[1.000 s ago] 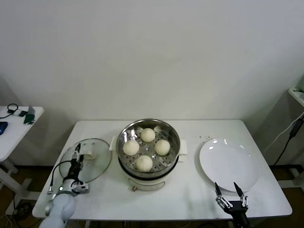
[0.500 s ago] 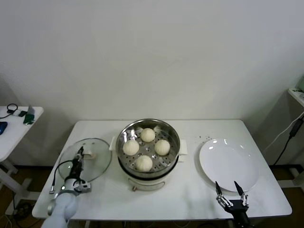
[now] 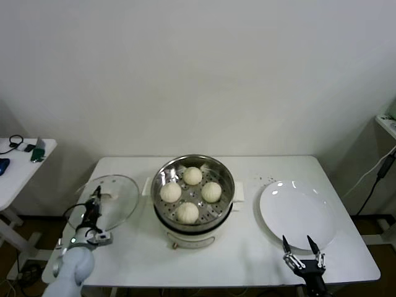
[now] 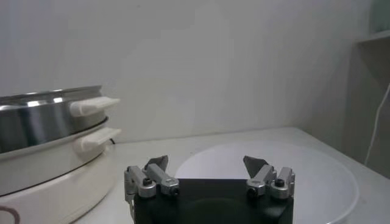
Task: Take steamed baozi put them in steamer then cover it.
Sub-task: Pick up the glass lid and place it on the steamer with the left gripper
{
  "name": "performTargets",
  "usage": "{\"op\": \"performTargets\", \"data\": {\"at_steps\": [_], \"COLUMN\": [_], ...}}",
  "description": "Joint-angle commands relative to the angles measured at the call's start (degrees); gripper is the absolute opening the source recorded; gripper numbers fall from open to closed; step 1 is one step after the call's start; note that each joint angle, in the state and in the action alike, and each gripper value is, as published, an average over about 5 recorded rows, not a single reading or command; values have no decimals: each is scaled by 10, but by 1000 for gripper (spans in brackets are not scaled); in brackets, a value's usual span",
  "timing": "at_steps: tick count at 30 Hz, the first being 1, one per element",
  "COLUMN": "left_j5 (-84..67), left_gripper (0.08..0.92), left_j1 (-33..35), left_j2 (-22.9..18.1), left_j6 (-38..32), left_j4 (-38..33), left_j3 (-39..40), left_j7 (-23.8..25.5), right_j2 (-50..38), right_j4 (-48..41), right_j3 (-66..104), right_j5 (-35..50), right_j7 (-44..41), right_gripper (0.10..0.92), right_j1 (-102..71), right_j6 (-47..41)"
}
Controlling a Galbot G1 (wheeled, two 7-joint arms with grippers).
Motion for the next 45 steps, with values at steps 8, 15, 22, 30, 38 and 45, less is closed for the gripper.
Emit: {"op": "performTargets", "data": {"at_steps": [8, 15, 22, 30, 38, 45], "left_j5": [-201, -155, -12, 157, 266, 320], "left_gripper": [139, 139, 139, 139, 139, 139], "left_j1": [36, 4, -15, -34, -35, -4], "left_j2": [141, 88, -2, -135, -227, -266], "left_j6": [188, 299, 336, 349, 344, 329], "left_j4": [-347, -414, -432, -393, -351, -326], "left_j3": [4, 103, 230, 315, 352, 358], "left_j7": [147, 176, 219, 274, 295, 288], "right_j2": [5, 10, 11, 9, 5, -5], "right_j4": [-1, -2, -11, -37, -56, -68], "right_j3": [0, -6, -6, -7, -13, -16], "right_j5": [-20, -33, -35, -28, -21, -13], "right_j7": [11, 13, 15, 18, 18, 18], "right_gripper": [823, 823, 823, 823, 823, 823], "right_j1": [1, 6, 16, 30, 46, 55], "right_j6": [-1, -3, 1, 10, 13, 17]}}
